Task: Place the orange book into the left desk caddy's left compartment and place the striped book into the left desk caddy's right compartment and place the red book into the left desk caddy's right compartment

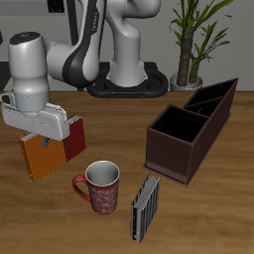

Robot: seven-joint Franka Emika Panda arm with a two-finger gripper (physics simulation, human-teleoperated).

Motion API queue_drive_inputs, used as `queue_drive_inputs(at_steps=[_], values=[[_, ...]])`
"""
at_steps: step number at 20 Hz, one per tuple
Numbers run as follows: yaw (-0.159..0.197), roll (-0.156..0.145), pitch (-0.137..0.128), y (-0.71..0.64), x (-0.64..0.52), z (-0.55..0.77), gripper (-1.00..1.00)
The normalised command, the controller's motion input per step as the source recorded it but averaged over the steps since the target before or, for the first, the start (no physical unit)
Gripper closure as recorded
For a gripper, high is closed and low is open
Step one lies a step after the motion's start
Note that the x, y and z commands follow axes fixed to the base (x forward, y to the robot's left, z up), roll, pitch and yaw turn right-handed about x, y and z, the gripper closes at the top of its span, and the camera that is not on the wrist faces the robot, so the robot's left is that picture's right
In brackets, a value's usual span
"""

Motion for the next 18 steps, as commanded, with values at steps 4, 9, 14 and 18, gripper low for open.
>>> queue_drive_inputs(at_steps=[4, 9, 14, 18], values=[[0.012, -0.007, -0.124, 0.1, -0.29, 1.02, 1.0], [0.003, 0.01, -0.103, 0.17, -0.37, 0.77, 1.0], [0.0, -0.007, -0.058, 0.22, -0.39, 0.47, 1.0], [-0.023, -0.031, -0.066, 0.26, -0.51, 0.37, 1.0]])
